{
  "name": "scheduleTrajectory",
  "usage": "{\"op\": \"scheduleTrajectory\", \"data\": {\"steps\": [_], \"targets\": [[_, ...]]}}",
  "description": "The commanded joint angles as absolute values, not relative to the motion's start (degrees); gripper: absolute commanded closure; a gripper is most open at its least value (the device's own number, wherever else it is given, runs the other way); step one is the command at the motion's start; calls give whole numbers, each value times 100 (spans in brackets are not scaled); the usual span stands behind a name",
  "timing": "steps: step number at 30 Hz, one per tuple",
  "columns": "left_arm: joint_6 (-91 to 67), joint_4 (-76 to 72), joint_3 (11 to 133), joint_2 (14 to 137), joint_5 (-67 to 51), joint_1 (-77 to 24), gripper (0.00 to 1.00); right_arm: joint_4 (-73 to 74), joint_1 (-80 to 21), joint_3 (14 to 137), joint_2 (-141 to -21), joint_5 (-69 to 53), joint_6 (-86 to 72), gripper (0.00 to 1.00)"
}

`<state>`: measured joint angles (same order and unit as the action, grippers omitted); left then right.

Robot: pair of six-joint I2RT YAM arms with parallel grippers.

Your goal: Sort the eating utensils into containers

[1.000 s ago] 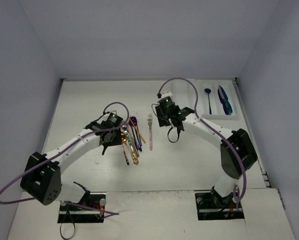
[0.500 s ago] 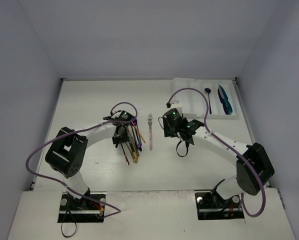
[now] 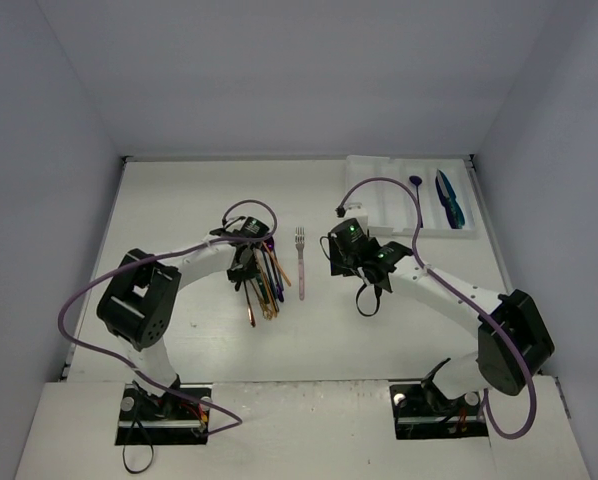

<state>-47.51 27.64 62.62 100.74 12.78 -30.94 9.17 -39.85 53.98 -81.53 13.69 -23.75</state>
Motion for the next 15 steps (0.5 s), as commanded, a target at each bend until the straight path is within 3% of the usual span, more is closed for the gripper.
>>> {"op": "scheduleTrajectory", "data": {"steps": [1, 15], "targets": [[-4552, 3413, 6008, 9560, 1822, -2923, 100, 738, -4083, 5663, -7884, 1253, -2270, 58], [-3806, 3940, 6064, 7892, 2235, -2566, 100, 711, -4489, 6464, -8026, 473, -1972, 57]]}}
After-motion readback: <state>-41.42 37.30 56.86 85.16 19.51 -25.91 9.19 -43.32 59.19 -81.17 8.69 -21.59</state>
